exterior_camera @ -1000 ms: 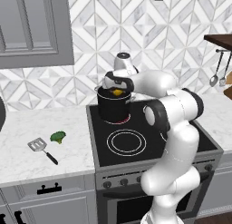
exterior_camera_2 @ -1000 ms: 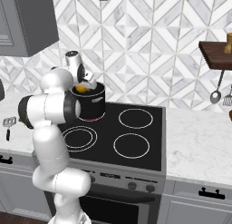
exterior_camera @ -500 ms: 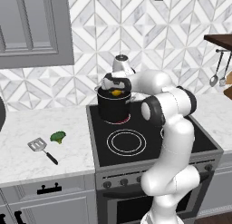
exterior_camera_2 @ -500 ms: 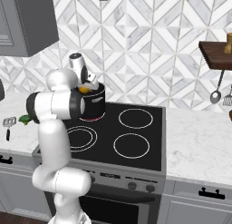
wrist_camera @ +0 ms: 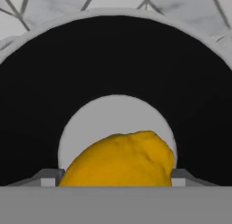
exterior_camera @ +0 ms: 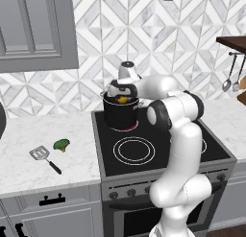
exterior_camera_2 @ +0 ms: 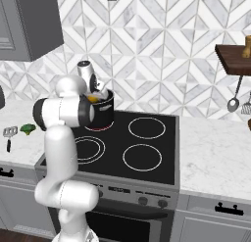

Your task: Put the lemon and broccoli in the pot. Retrieve the spatula and lightly stir the vegetables in the pot.

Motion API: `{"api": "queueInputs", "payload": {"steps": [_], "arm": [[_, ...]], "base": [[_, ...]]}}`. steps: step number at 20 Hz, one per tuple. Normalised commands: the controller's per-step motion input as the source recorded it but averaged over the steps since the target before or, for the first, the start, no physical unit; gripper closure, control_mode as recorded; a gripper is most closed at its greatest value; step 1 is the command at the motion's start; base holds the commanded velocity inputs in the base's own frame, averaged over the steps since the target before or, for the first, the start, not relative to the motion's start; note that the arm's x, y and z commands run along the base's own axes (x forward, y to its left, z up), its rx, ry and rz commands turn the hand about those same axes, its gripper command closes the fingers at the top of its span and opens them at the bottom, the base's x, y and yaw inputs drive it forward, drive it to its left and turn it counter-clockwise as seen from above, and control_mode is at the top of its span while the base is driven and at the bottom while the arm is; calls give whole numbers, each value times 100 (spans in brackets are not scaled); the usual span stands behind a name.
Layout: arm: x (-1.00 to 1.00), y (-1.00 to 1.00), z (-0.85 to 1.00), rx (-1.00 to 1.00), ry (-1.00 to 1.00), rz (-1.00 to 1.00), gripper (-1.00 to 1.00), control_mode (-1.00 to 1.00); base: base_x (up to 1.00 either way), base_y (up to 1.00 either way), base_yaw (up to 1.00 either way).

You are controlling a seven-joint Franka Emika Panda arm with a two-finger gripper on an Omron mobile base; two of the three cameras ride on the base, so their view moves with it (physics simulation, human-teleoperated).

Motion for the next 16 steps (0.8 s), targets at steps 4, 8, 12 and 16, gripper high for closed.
{"api": "queueInputs", "payload": {"steps": [4, 8, 12, 16], "arm": [[11, 0, -25, 0, 0, 0, 100, -100], [13, 0, -20, 0, 0, 0, 100, -100], [15, 0, -20, 0, 0, 0, 100, -100], [3, 0, -26, 0, 0, 0, 100, -100]], "base": [[0, 0, 0], [0, 0, 0], [0, 0, 0], [0, 0, 0]]}}
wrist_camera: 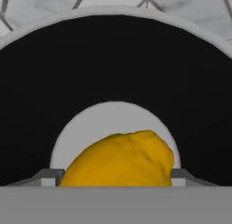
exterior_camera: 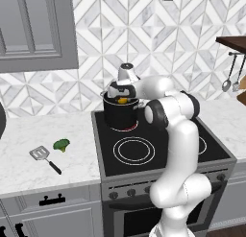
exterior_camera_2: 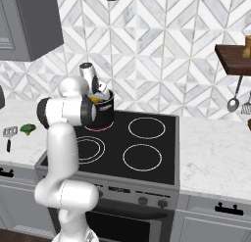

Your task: Put the lemon and broccoli in the pot. Retrieve the spatula and lightly stir the vegetables in the pot.

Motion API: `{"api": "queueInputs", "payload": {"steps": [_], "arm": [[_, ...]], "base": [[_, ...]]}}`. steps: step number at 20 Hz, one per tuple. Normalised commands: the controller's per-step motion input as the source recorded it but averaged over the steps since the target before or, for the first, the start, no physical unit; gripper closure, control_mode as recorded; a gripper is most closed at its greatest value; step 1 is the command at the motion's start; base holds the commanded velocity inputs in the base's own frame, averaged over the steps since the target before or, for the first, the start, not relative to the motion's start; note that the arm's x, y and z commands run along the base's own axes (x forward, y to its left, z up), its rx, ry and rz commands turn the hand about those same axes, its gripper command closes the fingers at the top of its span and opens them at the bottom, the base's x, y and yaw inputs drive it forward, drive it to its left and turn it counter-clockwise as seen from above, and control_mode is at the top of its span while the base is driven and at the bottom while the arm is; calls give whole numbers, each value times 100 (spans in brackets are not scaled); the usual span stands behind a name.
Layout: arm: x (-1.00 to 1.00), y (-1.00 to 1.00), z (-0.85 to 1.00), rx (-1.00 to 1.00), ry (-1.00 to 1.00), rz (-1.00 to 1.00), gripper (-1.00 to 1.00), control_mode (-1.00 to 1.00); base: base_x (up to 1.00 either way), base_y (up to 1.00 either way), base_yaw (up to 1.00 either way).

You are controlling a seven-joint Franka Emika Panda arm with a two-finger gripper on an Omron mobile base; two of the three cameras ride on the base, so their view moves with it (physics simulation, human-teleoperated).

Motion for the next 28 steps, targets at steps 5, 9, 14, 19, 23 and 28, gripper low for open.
{"api": "queueInputs", "payload": {"steps": [5, 9, 14, 19, 23, 28], "arm": [[0, 0, -27, 0, 0, 0, -100, -100], [0, 0, -21, 1, 0, 0, -100, -100], [0, 0, -19, 4, 0, 0, -100, -100], [0, 0, -9, 2, -1, 0, -100, -100], [0, 0, 8, 0, -1, 0, -100, -100], [-16, 0, 39, 0, -5, 0, -100, -100]], "base": [[0, 0, 0], [0, 0, 0], [0, 0, 0], [0, 0, 0], [0, 0, 0], [0, 0, 0]]}}
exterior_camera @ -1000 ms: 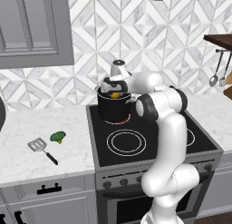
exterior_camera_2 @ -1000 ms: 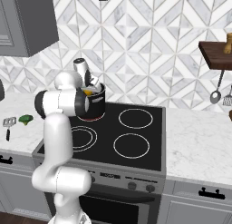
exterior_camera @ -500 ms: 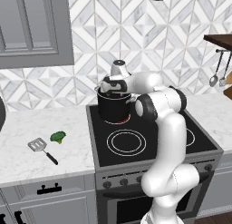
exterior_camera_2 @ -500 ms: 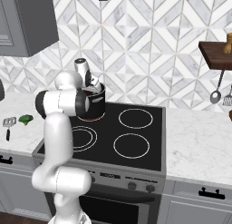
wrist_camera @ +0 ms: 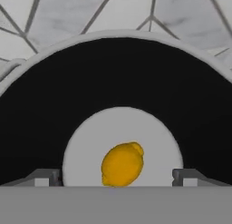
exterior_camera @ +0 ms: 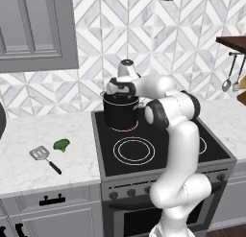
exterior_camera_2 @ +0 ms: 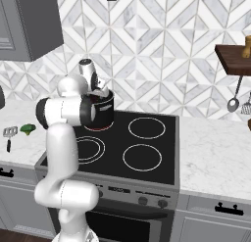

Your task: Put the lemon and broccoli in the pot. Retrieve the spatula and lightly stir the vegetables in the pot.

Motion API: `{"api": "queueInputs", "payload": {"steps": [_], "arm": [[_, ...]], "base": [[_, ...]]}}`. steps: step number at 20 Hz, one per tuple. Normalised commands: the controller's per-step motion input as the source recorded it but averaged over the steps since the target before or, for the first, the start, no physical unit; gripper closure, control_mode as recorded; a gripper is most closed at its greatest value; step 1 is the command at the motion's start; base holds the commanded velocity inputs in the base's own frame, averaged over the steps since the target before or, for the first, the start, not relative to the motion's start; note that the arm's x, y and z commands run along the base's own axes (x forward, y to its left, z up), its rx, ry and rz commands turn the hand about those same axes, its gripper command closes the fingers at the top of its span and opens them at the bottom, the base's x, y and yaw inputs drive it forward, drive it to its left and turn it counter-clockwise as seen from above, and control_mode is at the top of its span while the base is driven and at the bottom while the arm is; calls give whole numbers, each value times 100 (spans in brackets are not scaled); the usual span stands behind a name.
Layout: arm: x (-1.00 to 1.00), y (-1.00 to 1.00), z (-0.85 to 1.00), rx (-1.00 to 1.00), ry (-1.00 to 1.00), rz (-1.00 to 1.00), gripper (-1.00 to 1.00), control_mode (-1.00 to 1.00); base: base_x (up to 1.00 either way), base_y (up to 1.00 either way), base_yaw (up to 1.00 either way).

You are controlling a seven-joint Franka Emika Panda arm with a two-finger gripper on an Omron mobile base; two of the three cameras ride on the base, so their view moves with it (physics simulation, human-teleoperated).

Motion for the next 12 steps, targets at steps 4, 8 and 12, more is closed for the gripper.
{"api": "queueInputs", "payload": {"steps": [4, 8, 12], "arm": [[-33, 0, 33, 0, -1, 0, -100, -100], [-72, 4, 17, 4, 2, 0, -100, -100], [-97, 15, 26, 2, 0, 0, -100, -100]], "base": [[0, 0, 0], [0, 0, 0], [0, 0, 0]]}}
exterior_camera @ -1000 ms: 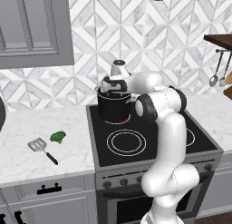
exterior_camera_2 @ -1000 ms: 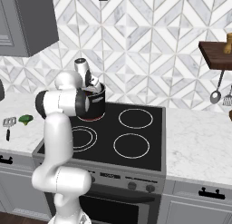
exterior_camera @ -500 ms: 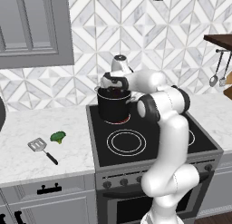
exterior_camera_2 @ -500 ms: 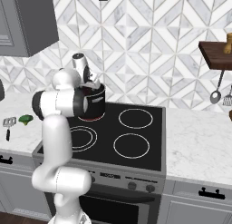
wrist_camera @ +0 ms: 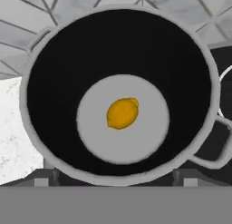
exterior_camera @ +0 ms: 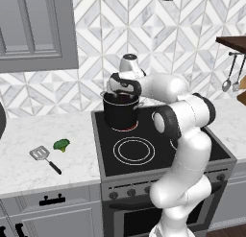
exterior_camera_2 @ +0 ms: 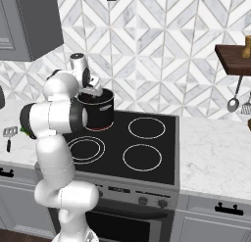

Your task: Put the lemon and broccoli in the pot. Retrieve the spatula and lightly stir the vegetables in the pot.

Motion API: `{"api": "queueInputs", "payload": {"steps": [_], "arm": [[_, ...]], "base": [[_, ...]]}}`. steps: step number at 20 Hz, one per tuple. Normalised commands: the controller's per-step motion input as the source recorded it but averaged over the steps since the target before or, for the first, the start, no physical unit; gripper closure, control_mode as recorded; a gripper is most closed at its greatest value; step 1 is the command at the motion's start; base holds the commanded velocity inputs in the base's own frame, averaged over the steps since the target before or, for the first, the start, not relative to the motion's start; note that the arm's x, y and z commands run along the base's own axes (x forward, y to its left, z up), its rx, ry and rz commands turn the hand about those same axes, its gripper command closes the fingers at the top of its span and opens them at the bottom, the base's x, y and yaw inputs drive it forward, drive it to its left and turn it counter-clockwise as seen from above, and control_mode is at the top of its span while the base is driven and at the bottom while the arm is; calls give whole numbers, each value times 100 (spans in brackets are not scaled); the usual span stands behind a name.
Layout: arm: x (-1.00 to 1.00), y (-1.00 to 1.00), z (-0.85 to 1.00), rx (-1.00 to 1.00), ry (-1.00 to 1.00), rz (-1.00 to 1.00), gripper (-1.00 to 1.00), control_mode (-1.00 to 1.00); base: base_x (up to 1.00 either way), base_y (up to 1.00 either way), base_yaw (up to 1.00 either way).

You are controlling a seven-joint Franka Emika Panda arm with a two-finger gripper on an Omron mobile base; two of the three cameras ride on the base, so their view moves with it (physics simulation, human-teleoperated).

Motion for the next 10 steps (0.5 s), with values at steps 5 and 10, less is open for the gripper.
{"api": "queueInputs", "payload": {"steps": [5, 10], "arm": [[-100, 24, 20, 0, 0, 3, -100, -100], [-89, 39, 4, 12, 0, 1, -100, -100]], "base": [[0, 0, 0], [0, 0, 0]]}}
